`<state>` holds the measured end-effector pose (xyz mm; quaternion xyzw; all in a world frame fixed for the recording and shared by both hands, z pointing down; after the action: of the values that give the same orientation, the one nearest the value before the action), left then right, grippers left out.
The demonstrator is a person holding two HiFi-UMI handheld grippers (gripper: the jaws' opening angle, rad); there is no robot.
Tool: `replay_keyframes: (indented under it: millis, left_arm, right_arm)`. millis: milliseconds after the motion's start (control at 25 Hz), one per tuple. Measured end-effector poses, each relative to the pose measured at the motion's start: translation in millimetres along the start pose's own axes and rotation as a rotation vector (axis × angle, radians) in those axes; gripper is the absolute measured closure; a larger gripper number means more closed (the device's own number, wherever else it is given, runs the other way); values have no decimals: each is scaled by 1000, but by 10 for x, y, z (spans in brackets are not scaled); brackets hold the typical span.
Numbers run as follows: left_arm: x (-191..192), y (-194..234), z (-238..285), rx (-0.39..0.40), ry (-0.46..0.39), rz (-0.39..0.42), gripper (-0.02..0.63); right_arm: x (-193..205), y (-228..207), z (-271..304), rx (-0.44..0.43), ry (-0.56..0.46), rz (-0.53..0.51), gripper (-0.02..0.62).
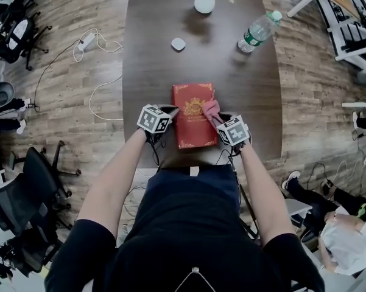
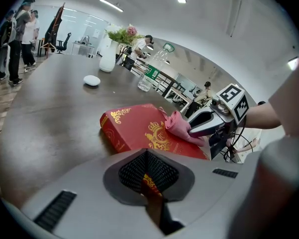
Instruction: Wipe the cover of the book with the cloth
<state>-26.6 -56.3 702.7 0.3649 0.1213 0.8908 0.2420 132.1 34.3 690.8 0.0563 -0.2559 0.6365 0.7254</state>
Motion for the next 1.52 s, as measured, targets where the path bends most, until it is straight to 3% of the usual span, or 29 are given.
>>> replay_keyframes:
  millis: [960, 1520]
  left_arm:
    - [9, -30, -22, 18, -13, -4, 611]
    - [18, -40, -20, 13, -27, -12, 611]
  right_arm:
    - [-991, -463, 376, 79, -60, 38, 495]
    - [-1307, -568, 512, 141, -77, 35, 497]
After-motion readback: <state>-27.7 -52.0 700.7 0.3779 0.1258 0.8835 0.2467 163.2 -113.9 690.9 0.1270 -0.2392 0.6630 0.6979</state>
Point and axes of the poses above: the fingertips, and each gripper's own axes: z forward along the fingers, y to its left, x out of its underside, the point moved 2 cm from there along -z, backward along the fingers, and after that the axes turned 7 degrees about z, right-handed, at the moved point
